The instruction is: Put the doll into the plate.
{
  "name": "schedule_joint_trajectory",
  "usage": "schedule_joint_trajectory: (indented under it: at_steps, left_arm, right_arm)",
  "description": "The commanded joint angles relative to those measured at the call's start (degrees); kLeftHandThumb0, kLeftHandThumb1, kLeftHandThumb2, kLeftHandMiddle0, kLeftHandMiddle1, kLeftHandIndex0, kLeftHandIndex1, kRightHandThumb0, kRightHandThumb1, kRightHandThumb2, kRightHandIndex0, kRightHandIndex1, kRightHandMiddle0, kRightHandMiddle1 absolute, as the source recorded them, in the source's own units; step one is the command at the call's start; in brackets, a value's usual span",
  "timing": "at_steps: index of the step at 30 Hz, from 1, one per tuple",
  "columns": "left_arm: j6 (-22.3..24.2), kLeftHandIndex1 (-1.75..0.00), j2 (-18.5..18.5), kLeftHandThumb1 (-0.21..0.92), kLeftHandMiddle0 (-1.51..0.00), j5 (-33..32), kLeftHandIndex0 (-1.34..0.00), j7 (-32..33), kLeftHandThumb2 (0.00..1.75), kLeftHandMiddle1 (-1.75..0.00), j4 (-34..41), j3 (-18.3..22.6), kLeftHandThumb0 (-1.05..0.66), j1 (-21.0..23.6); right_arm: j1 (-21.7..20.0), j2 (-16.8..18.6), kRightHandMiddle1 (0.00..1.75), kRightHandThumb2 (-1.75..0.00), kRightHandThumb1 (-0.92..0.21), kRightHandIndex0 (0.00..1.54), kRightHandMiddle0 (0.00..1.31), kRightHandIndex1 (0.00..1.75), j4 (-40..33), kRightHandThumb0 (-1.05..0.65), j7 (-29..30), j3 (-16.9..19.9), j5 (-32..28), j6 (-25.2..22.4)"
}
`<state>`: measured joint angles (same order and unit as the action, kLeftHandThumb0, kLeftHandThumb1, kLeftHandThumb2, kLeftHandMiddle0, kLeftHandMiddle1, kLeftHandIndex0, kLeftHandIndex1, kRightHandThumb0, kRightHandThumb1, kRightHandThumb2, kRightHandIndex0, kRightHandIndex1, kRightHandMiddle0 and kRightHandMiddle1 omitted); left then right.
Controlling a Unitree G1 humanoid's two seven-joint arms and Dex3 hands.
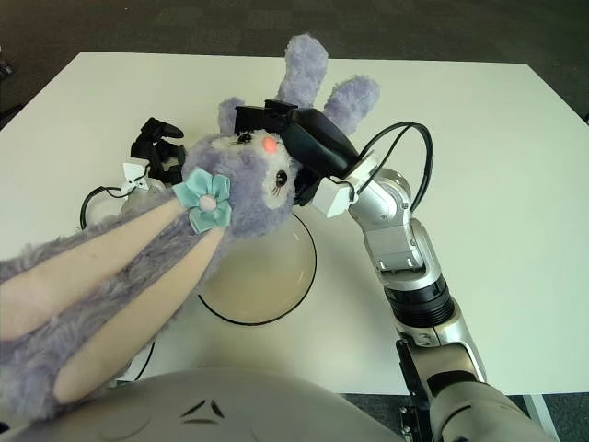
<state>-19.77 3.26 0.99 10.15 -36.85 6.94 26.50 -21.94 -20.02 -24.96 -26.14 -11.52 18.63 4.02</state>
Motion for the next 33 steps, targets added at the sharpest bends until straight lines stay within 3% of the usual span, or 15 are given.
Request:
schedule_joint_trajectory:
  at_steps: [1, 6, 12, 16, 27, 31, 33]
  left_arm:
    - [1.65, -1.75, -0.32, 0.24, -0.56, -0.27, -0.54, -0.47, 1.41, -1.75, -0.82, 0.02, -0.01, -2.57]
    - [1.95, -1.75, 0.15, 0.25, -0.55, 0.45, -0.54, -0.16, 1.40, -1.75, -0.70, -0.28, -0.01, -2.48]
    - [2.28, -1.75, 0.16, 0.25, -0.55, 0.82, -0.53, 0.43, 1.40, -1.75, 0.24, -0.34, -0.01, -2.92]
    - [3.05, -1.75, 0.11, 0.25, -0.55, 2.02, -0.53, 1.97, 1.40, -1.75, 0.80, -0.50, -0.01, -3.09]
    - [4.63, -1.75, -0.12, 0.25, -0.55, 2.90, -0.53, 3.19, 1.40, -1.75, 2.38, -0.75, -0.01, -3.74]
    - [5.21, -1.75, -0.12, 0.25, -0.55, 2.12, -0.53, 2.04, 1.40, -1.75, 2.83, -0.73, -0.01, -3.91]
    - [5.68, -1.75, -0.18, 0.25, -0.55, 1.67, -0.54, 1.56, 1.40, -1.75, 3.10, -0.63, -0.01, -3.96]
  right_arm:
    - [-1.30, -1.14, 1.75, -1.54, -0.13, 0.76, 0.97, 1.75, -0.36, 0.54, -1.33, 0.31, -2.04, 0.85]
    - [-0.77, -0.82, 1.75, -1.54, -0.13, 0.76, 0.98, 1.75, -0.26, 0.54, -2.92, 0.53, -5.56, -0.63]
    - [-0.35, -0.93, 1.75, -1.53, -0.14, 0.76, 0.98, 1.75, -0.80, 0.54, -3.41, -0.11, -6.04, -0.59]
    - [-0.31, -1.11, 1.75, -1.52, -0.15, 0.75, 0.96, 1.75, -2.45, 0.54, -4.45, -0.21, -6.41, -3.11]
    - [-0.43, -2.63, 1.75, -1.50, -0.17, 0.73, 0.91, 1.75, -4.75, 0.53, -5.82, -0.37, -4.74, -5.25]
    - [-0.49, -3.56, 1.75, -1.46, -0.19, 0.70, 0.83, 1.75, -5.61, 0.51, -5.54, -0.39, -2.49, -5.51]
    - [-0.56, -3.89, 1.59, -1.50, -0.12, 0.74, 0.81, 1.75, -6.05, 0.26, -5.62, -0.43, -1.65, -5.91]
